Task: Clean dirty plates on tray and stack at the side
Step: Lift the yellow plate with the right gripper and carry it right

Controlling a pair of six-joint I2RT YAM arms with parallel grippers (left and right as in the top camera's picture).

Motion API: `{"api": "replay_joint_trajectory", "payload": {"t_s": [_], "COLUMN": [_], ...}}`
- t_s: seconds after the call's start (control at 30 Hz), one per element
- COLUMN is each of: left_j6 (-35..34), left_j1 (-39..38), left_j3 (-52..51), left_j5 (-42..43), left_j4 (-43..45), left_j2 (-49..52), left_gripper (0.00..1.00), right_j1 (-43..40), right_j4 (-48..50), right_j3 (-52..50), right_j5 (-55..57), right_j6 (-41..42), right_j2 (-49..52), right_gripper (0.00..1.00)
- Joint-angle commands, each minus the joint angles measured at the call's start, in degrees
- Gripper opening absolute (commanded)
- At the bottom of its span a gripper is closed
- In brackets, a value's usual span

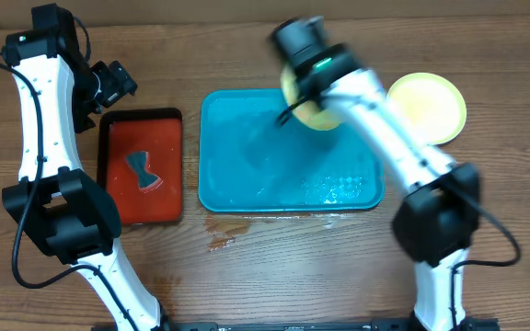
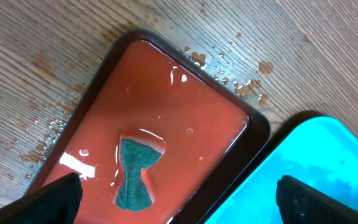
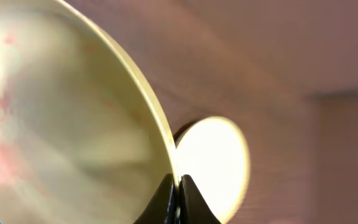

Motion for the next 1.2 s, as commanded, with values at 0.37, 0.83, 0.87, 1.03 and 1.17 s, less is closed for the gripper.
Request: {"api": "replay_joint_trajectory", "payload": {"t_s": [0.37,0.83,0.87,1.03,1.17], "left_j6": [1.1,1.1,1.1,1.1,1.1], "left_j1": [-0.1,-0.1,-0.1,-0.1,-0.1], "left_j3": [0.7,0.7,0.7,0.7,0.7], "left_j5": [0.8,0.8,0.8,0.8,0.8], "left_j4": [0.2,0.2,0.2,0.2,0.2], "left_j2": [-1.0,-1.0,-1.0,-1.0,-1.0], "left_gripper": [1.0,1.0,1.0,1.0,1.0], "right_j1": [-46.0,-50.0,-49.6,-47.7,-47.1], "right_j4": [-5.4,-3.5,-3.8,-8.0,-13.1], "right_j3": [-2.3,-2.7,-2.7,-2.7,-2.7], "right_j5": [-58.2,-58.1,-58.1,-58.9,-64.5], "right_j6": [7.5,8.1,8.1,8.1,4.0], "right_j2": [4.5,7.1,7.1,6.9,5.0], "right_gripper": [0.04,0.45,0.49,1.0,1.0]}}
